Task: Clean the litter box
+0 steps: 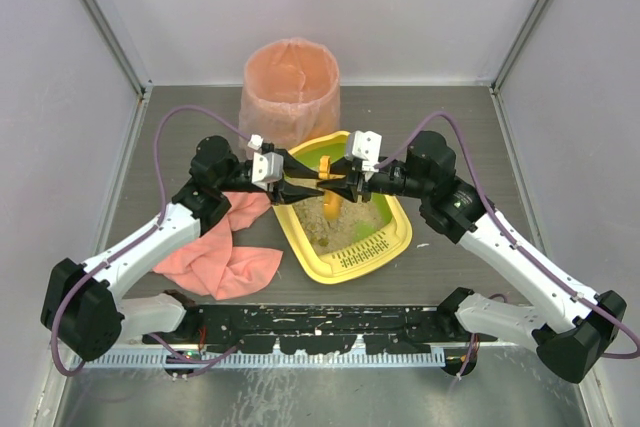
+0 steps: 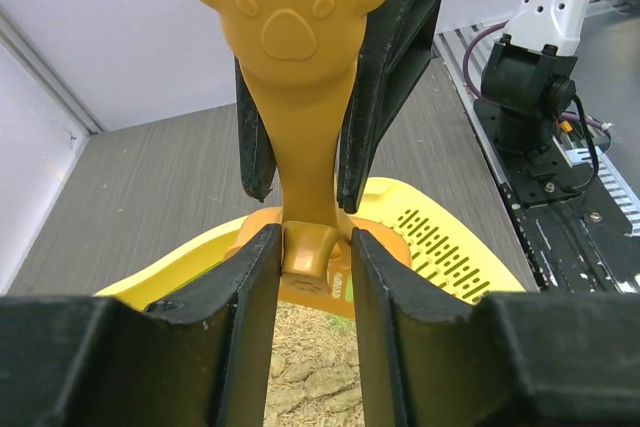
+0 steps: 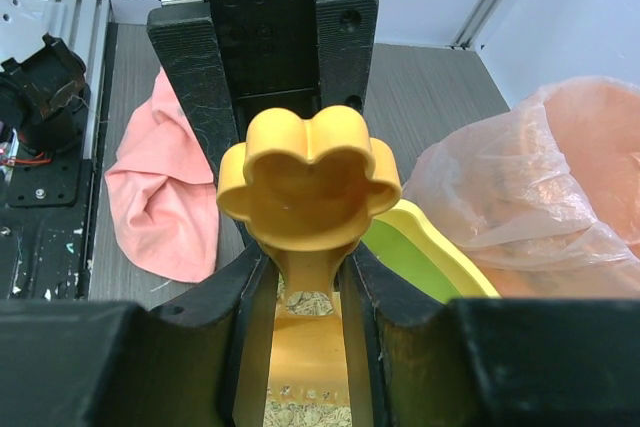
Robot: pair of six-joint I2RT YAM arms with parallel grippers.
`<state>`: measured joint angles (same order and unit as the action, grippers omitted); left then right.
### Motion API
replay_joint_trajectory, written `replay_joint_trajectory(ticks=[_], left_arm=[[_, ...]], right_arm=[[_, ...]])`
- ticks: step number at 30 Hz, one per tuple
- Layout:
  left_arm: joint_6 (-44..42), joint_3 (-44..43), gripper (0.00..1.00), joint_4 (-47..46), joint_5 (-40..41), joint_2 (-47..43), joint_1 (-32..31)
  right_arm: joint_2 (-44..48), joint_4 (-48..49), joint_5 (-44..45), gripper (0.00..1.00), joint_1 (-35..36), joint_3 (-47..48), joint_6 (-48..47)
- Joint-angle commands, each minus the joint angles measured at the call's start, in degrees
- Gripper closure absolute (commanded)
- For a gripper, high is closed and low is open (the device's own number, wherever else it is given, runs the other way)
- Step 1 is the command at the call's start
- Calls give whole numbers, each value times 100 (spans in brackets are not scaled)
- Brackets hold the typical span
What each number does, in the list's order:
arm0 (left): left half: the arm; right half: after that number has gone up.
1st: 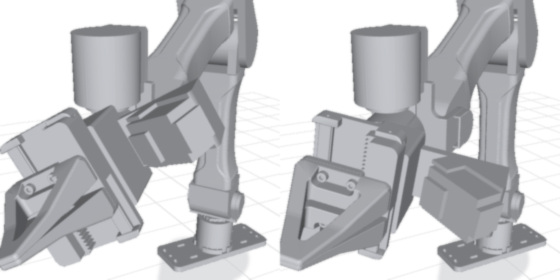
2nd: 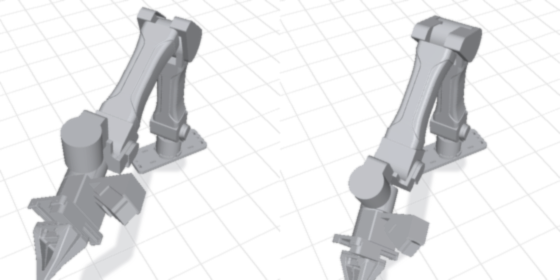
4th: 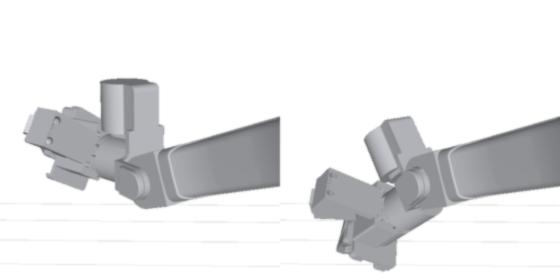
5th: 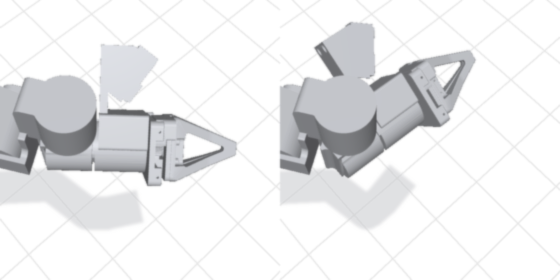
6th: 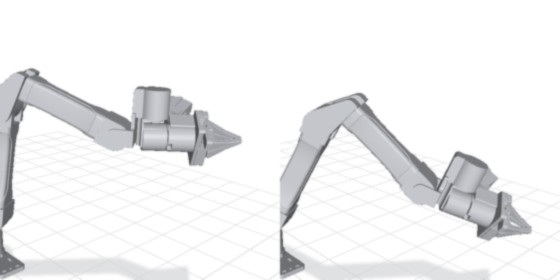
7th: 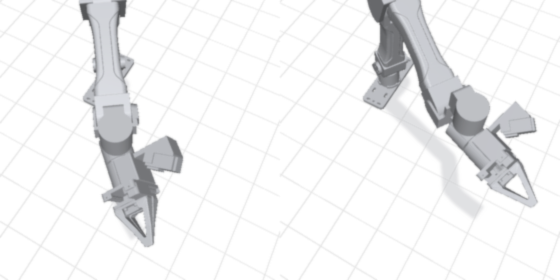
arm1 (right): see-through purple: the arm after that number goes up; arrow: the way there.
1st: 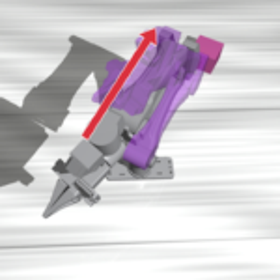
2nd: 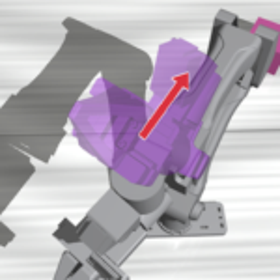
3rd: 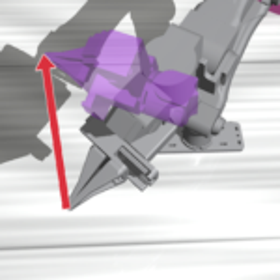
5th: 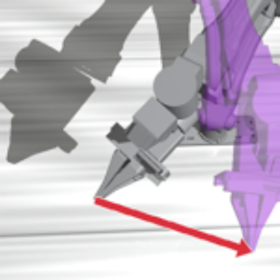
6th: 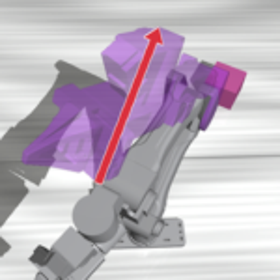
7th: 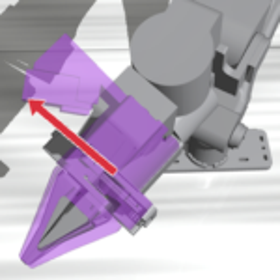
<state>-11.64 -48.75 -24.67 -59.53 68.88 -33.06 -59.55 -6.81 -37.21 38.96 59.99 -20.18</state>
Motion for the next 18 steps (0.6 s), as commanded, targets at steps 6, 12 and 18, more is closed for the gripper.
replay_joint_trajectory(ticks=[6, 12, 18], left_arm=[[-145, -216, 87, 90, -119, 3, -34], [-130, -253, 100, 162, -93, 14, -33], [-195, -257, 100, 388, 391, -79, -34]], right_arm=[[79, 418, -102, 99, -7, 226, 76], [98, 461, -77, 98, -6, 174, 102], [306, 577, 662, 49, -6, -68, 237]])
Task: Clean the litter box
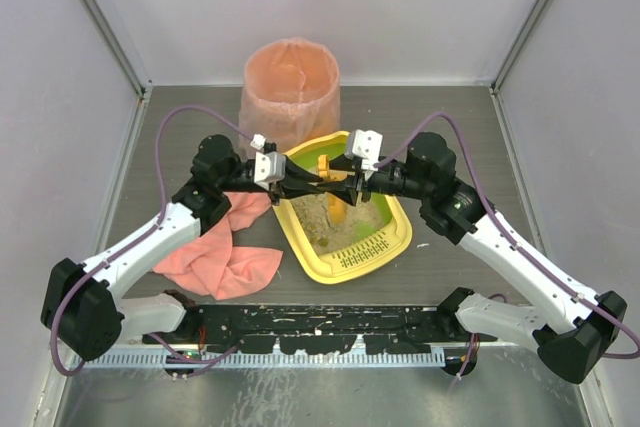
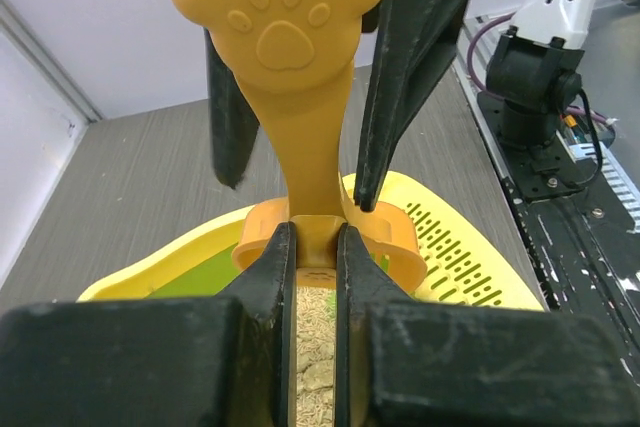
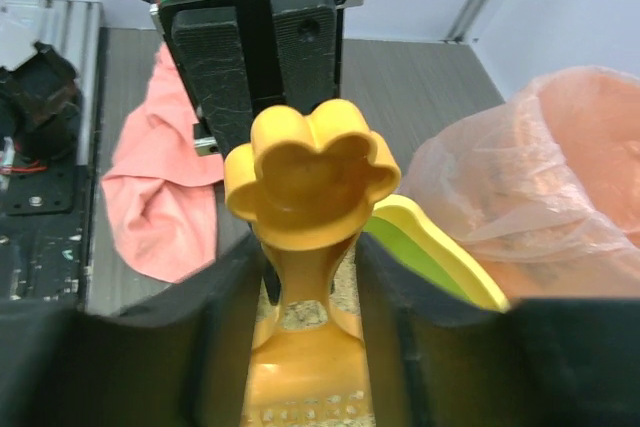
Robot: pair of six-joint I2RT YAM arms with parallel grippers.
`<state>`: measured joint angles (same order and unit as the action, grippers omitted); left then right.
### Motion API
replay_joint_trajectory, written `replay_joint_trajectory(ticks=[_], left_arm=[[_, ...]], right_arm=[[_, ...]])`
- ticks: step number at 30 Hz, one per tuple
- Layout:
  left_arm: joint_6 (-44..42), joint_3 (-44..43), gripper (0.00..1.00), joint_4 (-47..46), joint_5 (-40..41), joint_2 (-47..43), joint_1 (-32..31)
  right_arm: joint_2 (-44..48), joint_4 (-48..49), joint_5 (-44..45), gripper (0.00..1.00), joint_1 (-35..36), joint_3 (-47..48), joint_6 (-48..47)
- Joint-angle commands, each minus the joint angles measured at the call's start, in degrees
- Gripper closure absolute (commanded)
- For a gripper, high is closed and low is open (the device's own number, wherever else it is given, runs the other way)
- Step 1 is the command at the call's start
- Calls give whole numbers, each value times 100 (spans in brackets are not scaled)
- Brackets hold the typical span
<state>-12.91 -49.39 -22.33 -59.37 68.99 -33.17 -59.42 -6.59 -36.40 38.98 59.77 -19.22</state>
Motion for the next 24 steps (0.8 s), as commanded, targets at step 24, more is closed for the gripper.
replay_joint_trajectory(ticks=[24], left_arm=[[-1103, -785, 100, 1767, 4273, 151, -1316]], right_arm=[[47, 669, 3689, 35, 3, -136, 2735]])
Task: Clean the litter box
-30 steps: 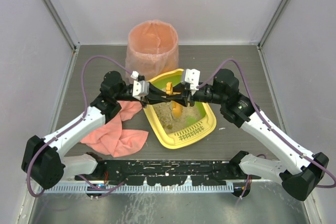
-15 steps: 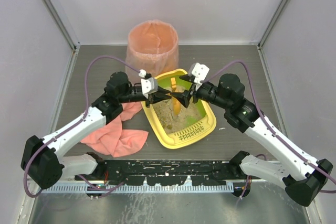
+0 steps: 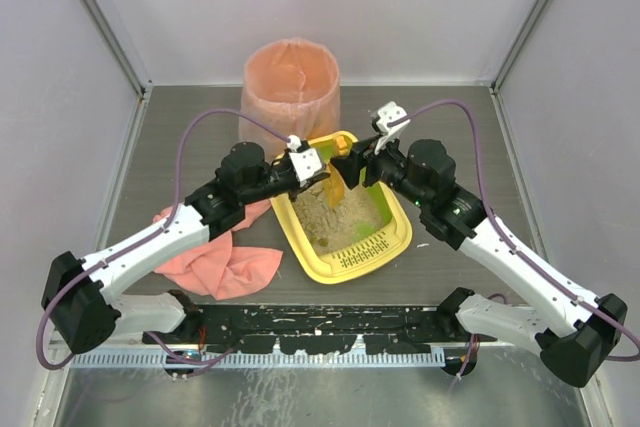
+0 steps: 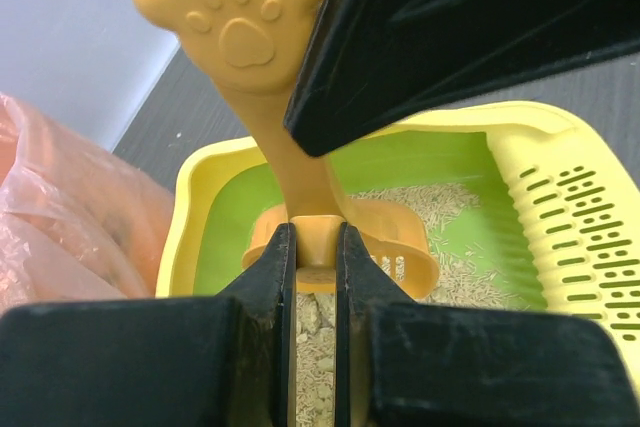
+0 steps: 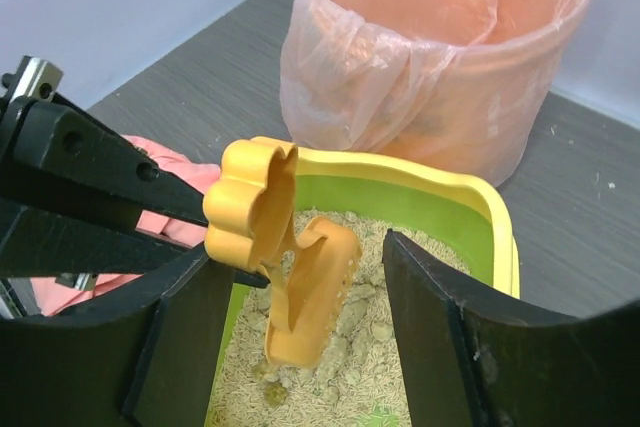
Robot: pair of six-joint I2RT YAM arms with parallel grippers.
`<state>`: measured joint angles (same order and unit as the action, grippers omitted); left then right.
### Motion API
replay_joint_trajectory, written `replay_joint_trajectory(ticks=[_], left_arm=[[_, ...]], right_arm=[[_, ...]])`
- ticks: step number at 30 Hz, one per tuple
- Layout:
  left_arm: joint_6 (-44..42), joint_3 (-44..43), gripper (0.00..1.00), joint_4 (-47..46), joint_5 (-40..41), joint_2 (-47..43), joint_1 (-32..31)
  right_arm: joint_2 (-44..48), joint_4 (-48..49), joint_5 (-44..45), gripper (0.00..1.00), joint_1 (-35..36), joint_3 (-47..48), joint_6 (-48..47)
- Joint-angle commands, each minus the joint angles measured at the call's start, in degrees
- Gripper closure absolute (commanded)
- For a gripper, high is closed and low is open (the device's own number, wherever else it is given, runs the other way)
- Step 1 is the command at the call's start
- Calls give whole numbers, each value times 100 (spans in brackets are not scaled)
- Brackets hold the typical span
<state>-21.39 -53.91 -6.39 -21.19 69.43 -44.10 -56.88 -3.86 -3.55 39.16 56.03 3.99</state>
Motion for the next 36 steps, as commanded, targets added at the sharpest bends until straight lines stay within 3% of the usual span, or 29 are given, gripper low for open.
replay_joint_trajectory(ticks=[1, 11, 17, 36], left_arm=[[-264, -388, 100, 226, 545, 148, -244], [-301, -543, 100, 387, 824, 284, -308], [-356, -515, 100, 388, 960, 288, -315], [-469, -594, 100, 480, 973, 544, -357]], right_arm=[[-235, 380, 411, 35, -12, 241, 441], [-253, 405, 513, 35, 15, 236, 563], [-414, -143, 899, 50, 16, 507, 1018], [-1106, -772, 725, 48, 135, 915, 1316]])
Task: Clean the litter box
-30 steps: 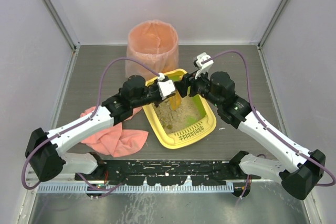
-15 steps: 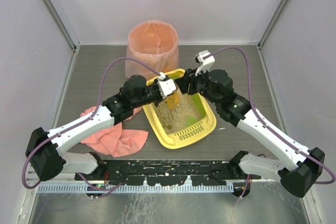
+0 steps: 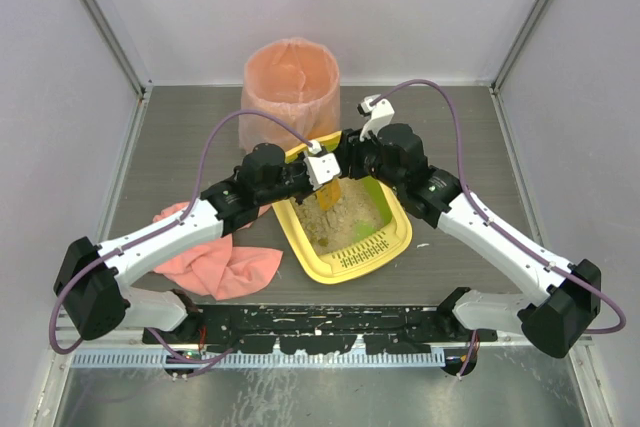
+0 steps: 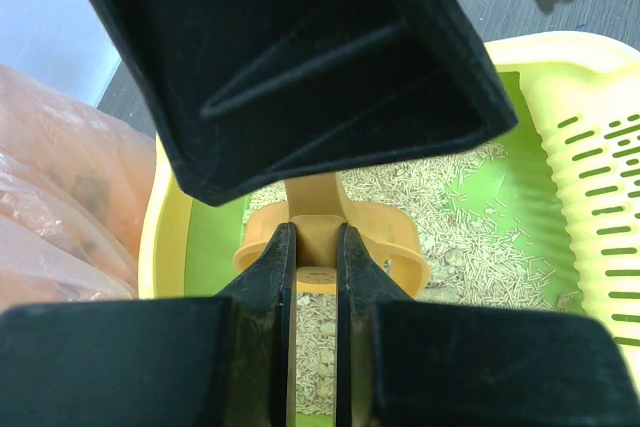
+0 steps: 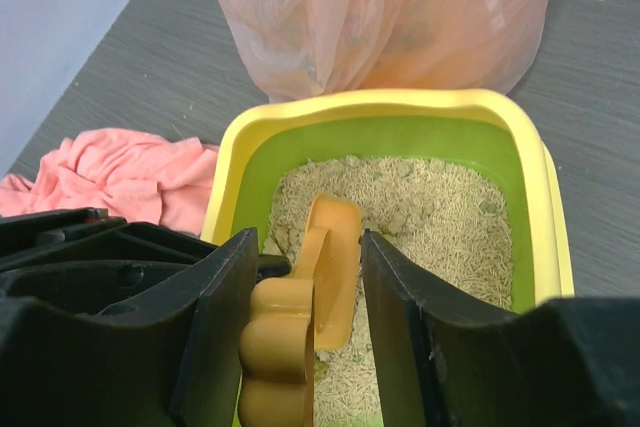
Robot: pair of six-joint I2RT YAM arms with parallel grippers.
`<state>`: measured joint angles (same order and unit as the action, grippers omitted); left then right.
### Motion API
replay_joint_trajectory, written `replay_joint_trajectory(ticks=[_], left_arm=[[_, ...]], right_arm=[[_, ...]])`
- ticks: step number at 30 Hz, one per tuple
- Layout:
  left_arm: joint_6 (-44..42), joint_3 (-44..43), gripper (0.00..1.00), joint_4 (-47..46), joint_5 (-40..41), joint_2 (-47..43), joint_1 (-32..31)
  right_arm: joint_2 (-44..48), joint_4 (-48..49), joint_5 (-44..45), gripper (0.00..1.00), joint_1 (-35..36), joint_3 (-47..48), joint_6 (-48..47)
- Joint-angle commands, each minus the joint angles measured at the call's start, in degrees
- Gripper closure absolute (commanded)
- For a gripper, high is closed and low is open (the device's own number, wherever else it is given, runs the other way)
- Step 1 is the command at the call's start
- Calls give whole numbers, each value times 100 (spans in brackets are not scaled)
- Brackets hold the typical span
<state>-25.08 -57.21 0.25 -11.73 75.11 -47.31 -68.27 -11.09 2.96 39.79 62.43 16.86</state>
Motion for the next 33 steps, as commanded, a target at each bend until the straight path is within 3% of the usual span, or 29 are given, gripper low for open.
replay_joint_trajectory(ticks=[1, 8, 12, 15, 19, 21, 23, 27, 31, 33], left_arm=[[-93, -264, 100, -183, 59, -18, -36], [-36, -291, 100, -156, 229, 21, -35], [-25, -295, 100, -166, 174, 26, -35], [-30, -282, 100, -175, 140, 22, -38], [-18, -252, 97, -201, 140, 8, -33], [38, -233, 84, -230, 152, -5, -39], [226, -177, 56, -351, 205, -36, -33], [625, -4, 17, -484, 209, -369, -41], [1238, 123, 2, -153, 636, -1009, -47], [1714, 171, 2, 243, 998, -1417, -41]], right_arm=[[45, -77, 106, 48, 92, 265, 23], [156, -214, 376, 46, 138, 202, -5], [141, -133, 416, 50, 143, 163, -8], [164, 7, 442, 61, 143, 104, -20], [184, 141, 241, 87, 147, 47, -123], [225, 186, 142, 95, 141, -2, -139], [285, 239, 119, 99, 140, -58, -144], [409, 217, 271, 99, 145, -108, -226], [470, -47, 661, 99, 140, -62, -417], [502, -127, 797, 99, 142, -65, -492]])
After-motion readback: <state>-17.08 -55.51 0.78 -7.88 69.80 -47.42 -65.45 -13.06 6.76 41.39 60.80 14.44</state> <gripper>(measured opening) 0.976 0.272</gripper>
